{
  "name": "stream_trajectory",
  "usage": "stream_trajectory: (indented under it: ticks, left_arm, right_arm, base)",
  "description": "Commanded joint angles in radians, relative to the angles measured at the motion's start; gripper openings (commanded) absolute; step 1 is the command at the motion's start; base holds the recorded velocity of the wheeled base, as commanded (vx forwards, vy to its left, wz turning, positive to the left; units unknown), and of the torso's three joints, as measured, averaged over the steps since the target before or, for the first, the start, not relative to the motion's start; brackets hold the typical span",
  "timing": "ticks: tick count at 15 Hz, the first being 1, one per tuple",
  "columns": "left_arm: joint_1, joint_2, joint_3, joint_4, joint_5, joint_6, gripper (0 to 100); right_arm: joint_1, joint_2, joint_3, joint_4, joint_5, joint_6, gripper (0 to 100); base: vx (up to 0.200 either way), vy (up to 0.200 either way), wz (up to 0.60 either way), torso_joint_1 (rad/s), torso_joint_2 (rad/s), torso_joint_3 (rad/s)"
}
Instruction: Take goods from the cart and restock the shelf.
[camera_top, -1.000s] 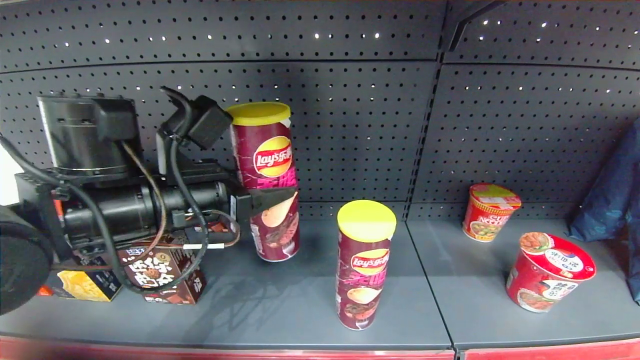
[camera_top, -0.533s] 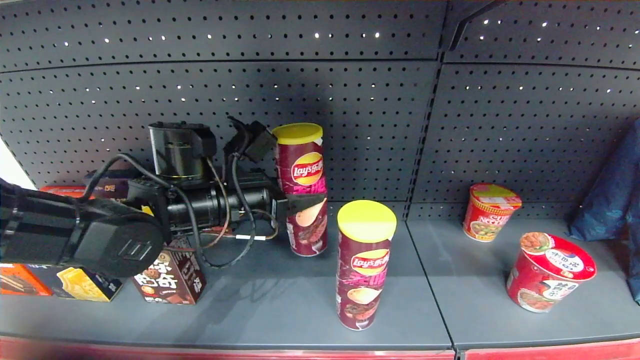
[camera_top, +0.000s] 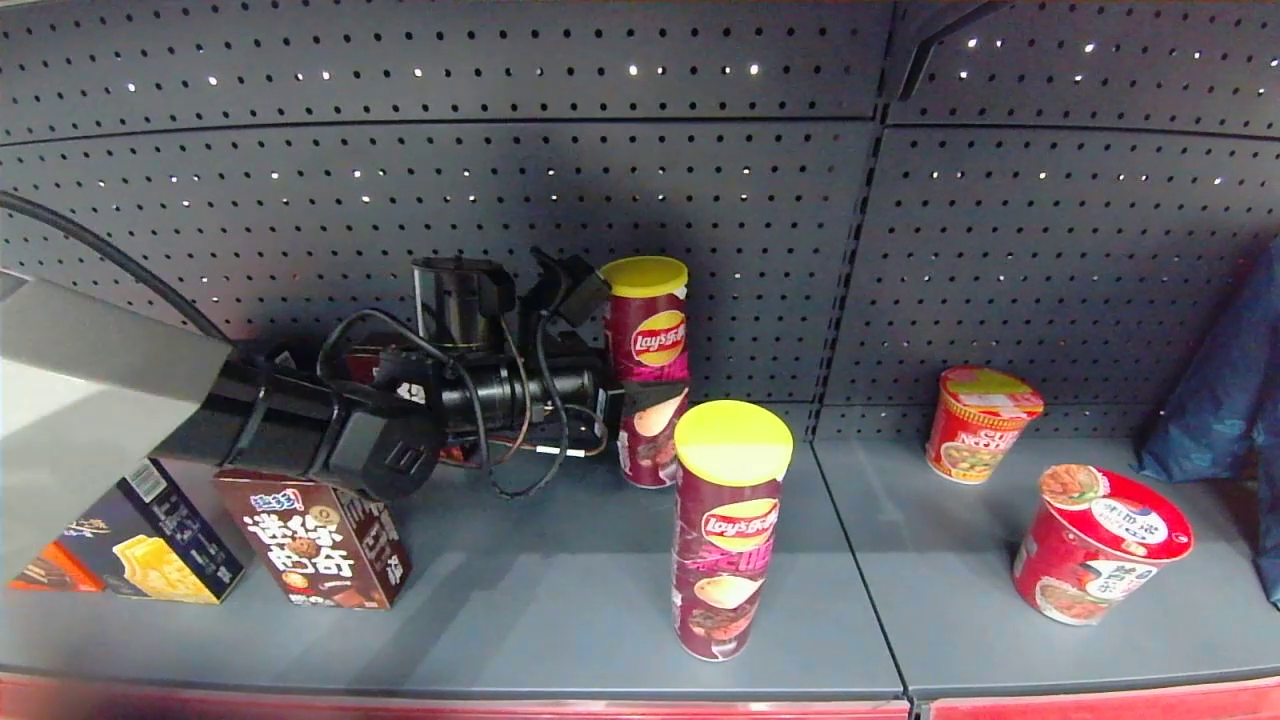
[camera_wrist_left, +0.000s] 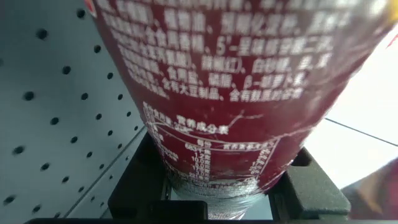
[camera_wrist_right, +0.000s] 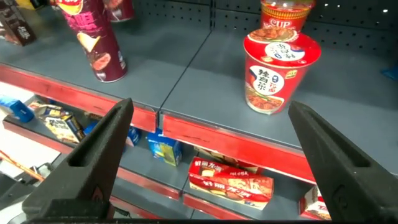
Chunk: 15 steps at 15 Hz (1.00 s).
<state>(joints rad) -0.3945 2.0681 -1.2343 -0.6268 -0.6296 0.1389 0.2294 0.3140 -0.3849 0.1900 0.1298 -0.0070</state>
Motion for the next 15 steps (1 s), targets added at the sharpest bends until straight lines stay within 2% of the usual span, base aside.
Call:
stream_trajectory:
  ticks: [1, 11, 15]
  left_arm:
    - [-0.001, 0.050, -0.027, 0.001, -0.004, 0.002, 0]
    - [-0.006, 0.127, -0.087, -0.008, -0.004, 0.002, 0]
    - [-0.009, 0.141, -0.085, -0.010, -0.002, 0.014, 0]
  right_arm:
    - [-0.004, -0.001, 0.000, 0.000, 0.001, -0.001, 100]
    - [-0.004, -0.001, 0.003, 0.000, 0.001, -0.001, 100]
    - [-0.004, 0.000, 0.006, 0.002, 0.001, -0.001, 100]
  base:
    - [0.000, 0.000, 0.00, 0.000, 0.00, 0.000]
    - [0.000, 0.000, 0.00, 0.000, 0.00, 0.000]
    - [0.000, 0.000, 0.00, 0.000, 0.00, 0.000]
